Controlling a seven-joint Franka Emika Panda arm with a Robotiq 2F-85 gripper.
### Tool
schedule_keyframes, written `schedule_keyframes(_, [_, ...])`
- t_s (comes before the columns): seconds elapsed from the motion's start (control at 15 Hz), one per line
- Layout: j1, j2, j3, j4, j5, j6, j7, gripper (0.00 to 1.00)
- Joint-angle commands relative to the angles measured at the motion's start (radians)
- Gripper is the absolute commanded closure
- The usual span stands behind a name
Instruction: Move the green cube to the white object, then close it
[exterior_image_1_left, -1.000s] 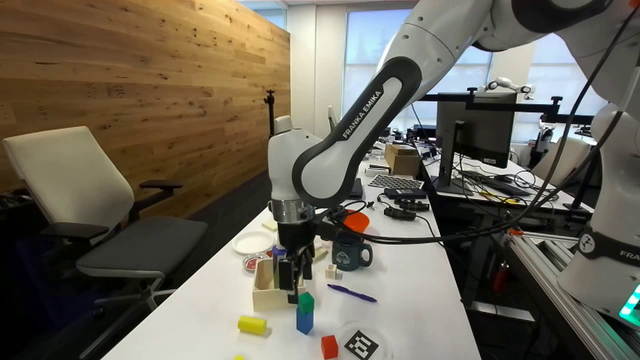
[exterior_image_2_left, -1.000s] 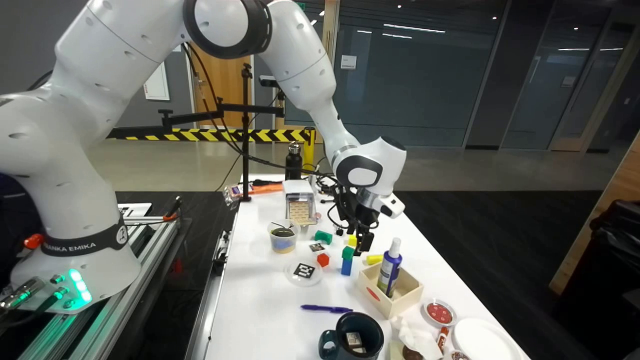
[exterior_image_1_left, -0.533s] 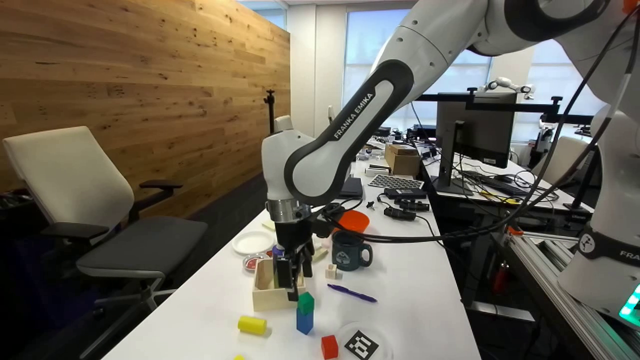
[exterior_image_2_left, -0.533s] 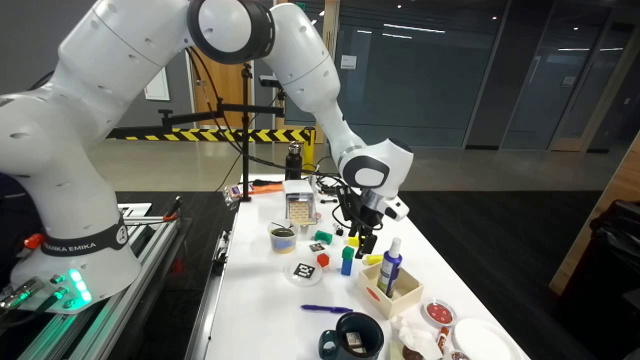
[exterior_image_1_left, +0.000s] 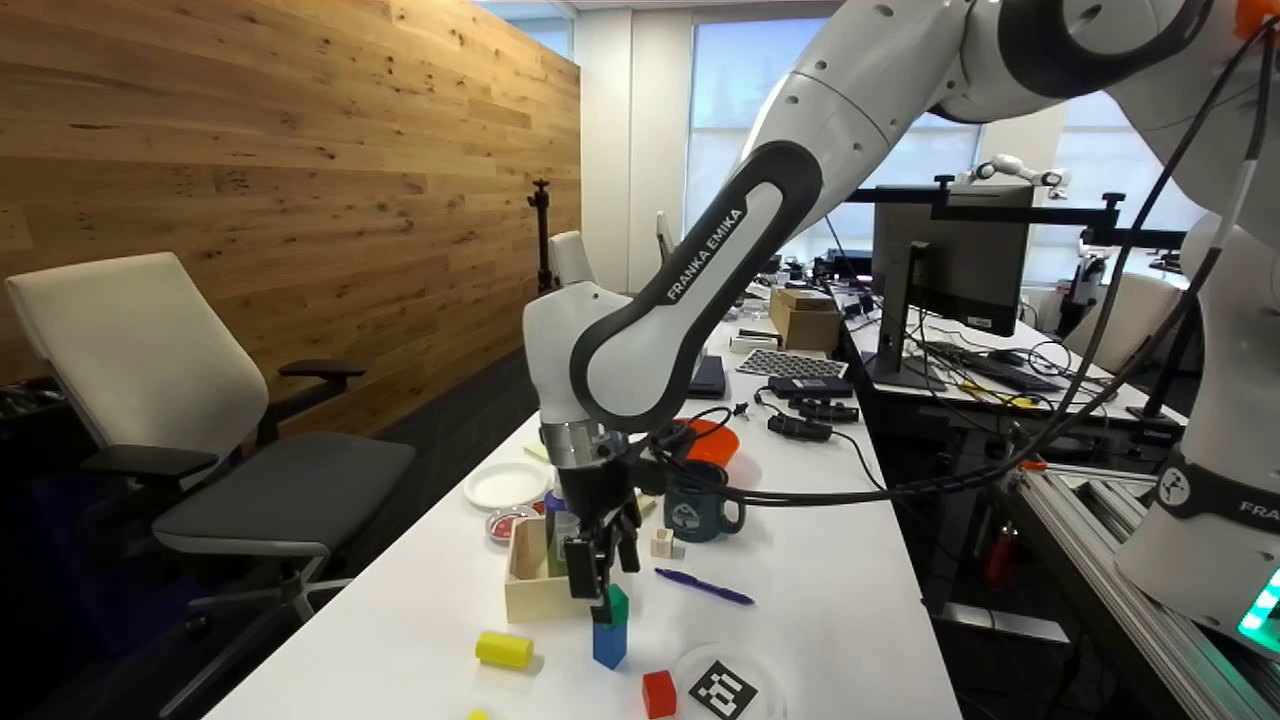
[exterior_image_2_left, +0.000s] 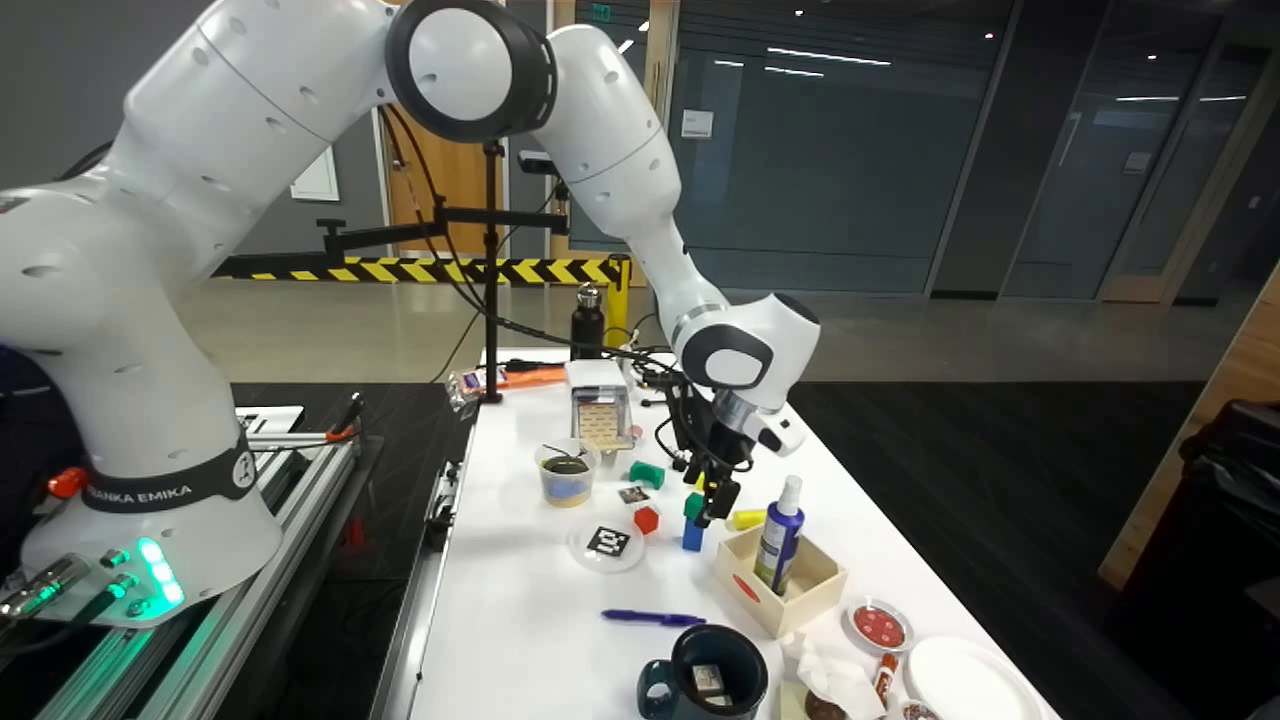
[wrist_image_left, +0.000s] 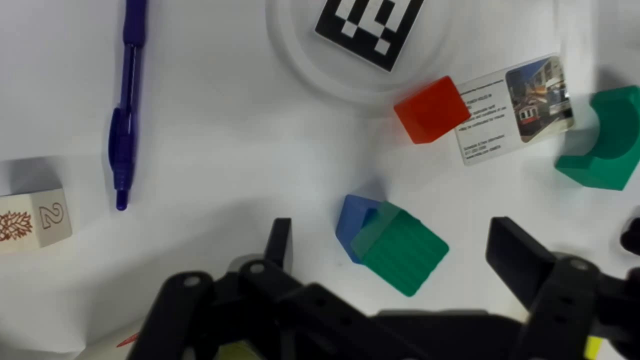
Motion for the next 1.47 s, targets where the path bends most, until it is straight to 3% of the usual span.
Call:
schedule_keyframes(0.0, [0.010,0.023,-0.002,0.029,-0.010,-0.034,0.034,0.00])
schedule_keyframes(0.47, [0.015,0.043,-0.002,0.059,-0.014,-0.028,0.029,0.00])
schedule_keyframes(0.53, [0.016,0.042,-0.003,0.058,-0.014,-0.027,0.030,0.25])
schedule_keyframes(0.6, [0.017,0.042,-0.003,0.059,-0.015,-0.025,0.031,0.26])
schedule_keyframes(1.07, [0.019,0.043,-0.005,0.060,-0.015,-0.024,0.032,0.77])
schedule_keyframes(1.4, [0.023,0.041,-0.009,0.062,-0.020,-0.026,0.034,0.81])
